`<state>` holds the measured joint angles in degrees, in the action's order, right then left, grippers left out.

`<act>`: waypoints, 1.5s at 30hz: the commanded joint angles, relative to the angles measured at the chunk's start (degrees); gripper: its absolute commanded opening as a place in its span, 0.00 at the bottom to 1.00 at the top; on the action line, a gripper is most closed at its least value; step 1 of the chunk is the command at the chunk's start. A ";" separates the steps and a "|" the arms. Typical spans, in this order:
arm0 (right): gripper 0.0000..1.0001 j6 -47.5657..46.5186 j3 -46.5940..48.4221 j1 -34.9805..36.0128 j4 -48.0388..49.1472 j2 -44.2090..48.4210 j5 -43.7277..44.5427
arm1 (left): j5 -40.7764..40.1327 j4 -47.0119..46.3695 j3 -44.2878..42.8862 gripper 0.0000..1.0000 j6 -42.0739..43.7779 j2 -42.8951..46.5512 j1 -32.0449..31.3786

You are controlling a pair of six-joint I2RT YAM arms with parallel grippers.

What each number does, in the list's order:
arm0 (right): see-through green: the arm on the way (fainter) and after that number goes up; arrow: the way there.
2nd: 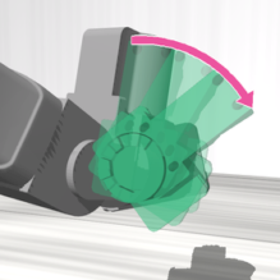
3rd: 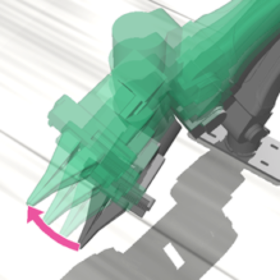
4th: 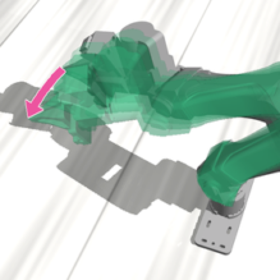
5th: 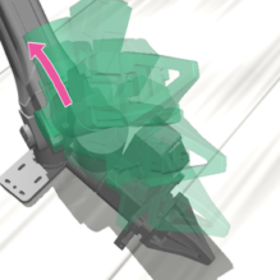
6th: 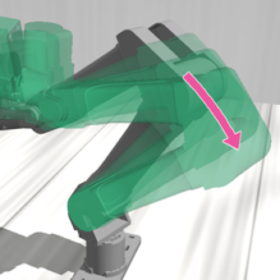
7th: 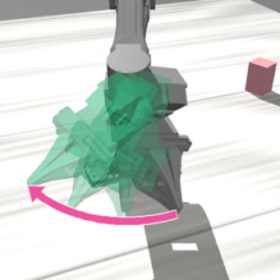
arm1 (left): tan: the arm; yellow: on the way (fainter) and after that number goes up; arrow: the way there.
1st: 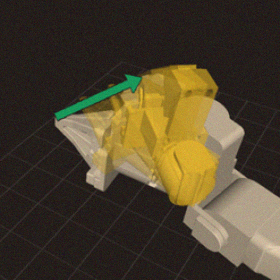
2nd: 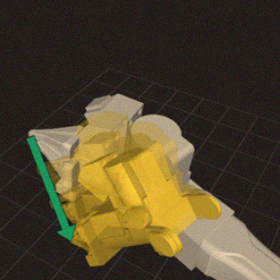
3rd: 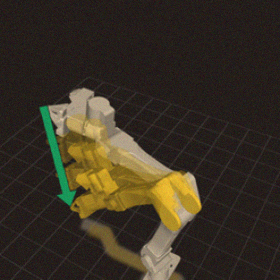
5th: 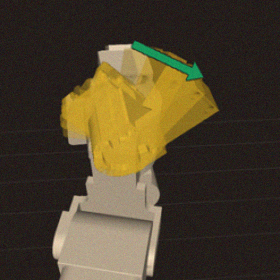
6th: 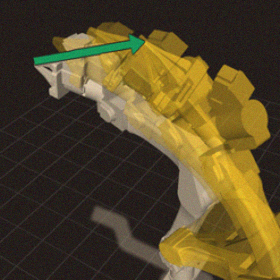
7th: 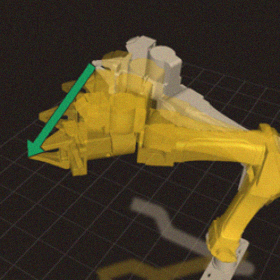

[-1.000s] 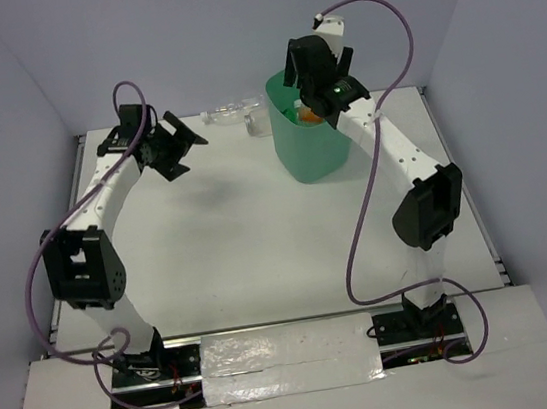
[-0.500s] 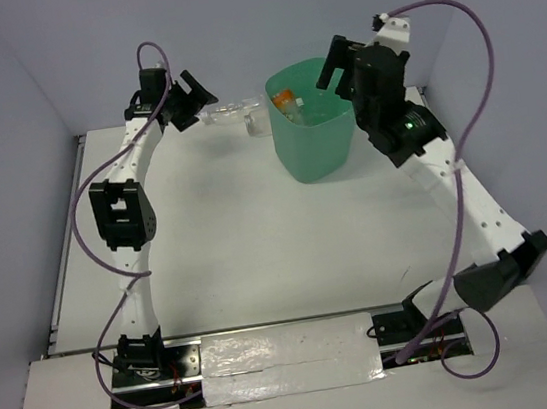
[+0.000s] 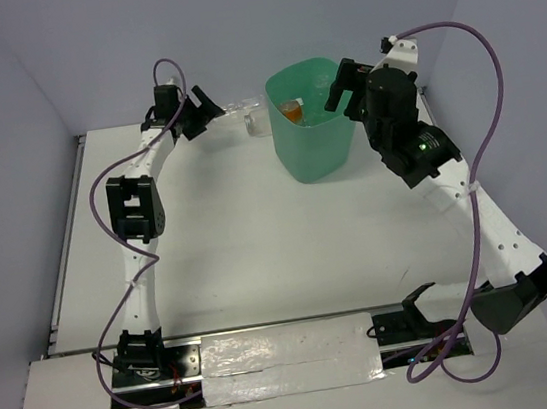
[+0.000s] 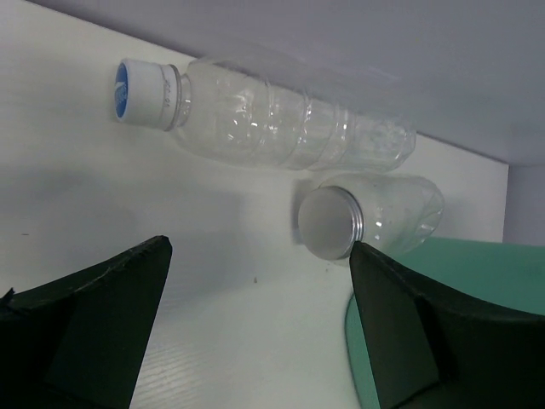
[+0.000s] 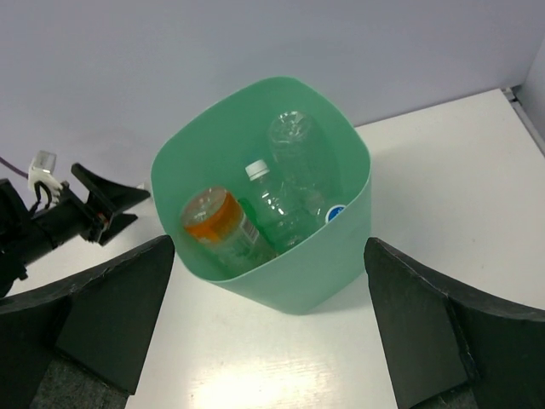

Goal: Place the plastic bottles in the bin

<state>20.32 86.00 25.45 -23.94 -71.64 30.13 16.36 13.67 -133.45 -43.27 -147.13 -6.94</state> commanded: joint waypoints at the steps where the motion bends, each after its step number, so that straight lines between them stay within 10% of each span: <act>1: 1.00 0.86 -0.21 -0.32 0.48 0.01 -1.65 | -3.78 -2.25 -2.35 0.99 -5.76 -0.26 0.52; 20: 1.00 2.09 0.05 -0.23 -2.33 0.62 -2.79 | -16.09 -5.51 0.67 0.99 -48.21 -0.60 -2.29; 45: 1.00 1.83 0.84 -0.31 -3.83 -0.61 -3.85 | -20.58 -7.78 -9.55 0.99 -56.75 -11.68 -4.05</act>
<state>22.24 85.80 25.45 -27.92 -72.31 26.33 -2.90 8.45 -139.83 -98.35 -157.29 -10.59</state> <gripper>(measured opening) 0.997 0.994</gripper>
